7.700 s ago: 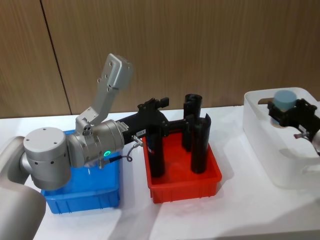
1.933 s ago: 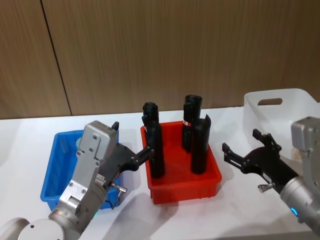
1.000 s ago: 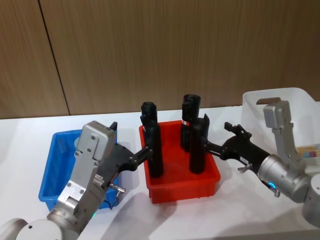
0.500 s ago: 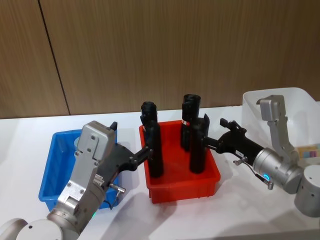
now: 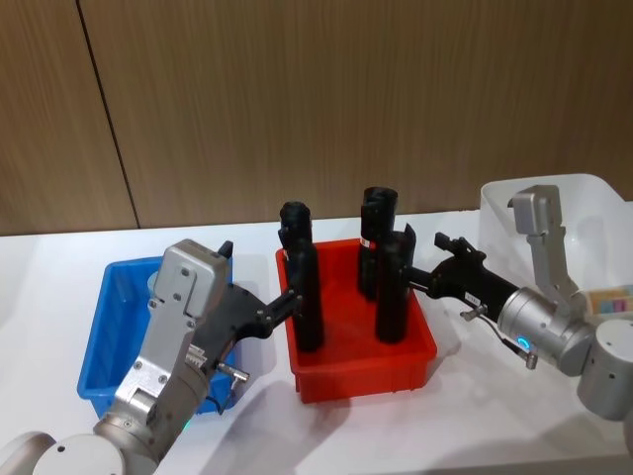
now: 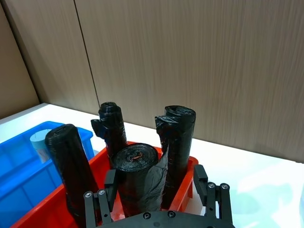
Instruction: Pick the cotton swabs from the blue box and place them into the white box.
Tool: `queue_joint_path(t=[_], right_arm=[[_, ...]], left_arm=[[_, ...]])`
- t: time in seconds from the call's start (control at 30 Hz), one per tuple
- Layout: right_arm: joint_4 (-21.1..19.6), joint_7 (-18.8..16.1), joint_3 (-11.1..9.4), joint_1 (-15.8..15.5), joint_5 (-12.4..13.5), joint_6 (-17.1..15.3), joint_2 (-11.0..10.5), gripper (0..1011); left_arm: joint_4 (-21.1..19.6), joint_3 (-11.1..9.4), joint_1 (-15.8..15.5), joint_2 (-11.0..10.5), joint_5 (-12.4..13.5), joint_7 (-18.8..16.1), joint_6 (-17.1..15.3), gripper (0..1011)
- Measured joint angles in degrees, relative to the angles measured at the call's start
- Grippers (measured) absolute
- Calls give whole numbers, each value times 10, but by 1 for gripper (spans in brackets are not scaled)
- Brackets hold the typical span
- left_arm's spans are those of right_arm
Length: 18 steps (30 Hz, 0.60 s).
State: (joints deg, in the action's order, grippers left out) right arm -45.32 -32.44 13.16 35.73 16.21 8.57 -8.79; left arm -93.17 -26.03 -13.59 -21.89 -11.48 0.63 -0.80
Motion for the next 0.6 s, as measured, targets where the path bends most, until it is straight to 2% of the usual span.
queue_joint_path(t=[0.4,0.6], right_arm=[[65,-13,2,36,0,20,10,1002],[84,-25,5,47,-1,27,13,1002]], left_arm=[[0,0,0,0,0,0,0,1004],[0,0,0,0,0,0,0,1004]])
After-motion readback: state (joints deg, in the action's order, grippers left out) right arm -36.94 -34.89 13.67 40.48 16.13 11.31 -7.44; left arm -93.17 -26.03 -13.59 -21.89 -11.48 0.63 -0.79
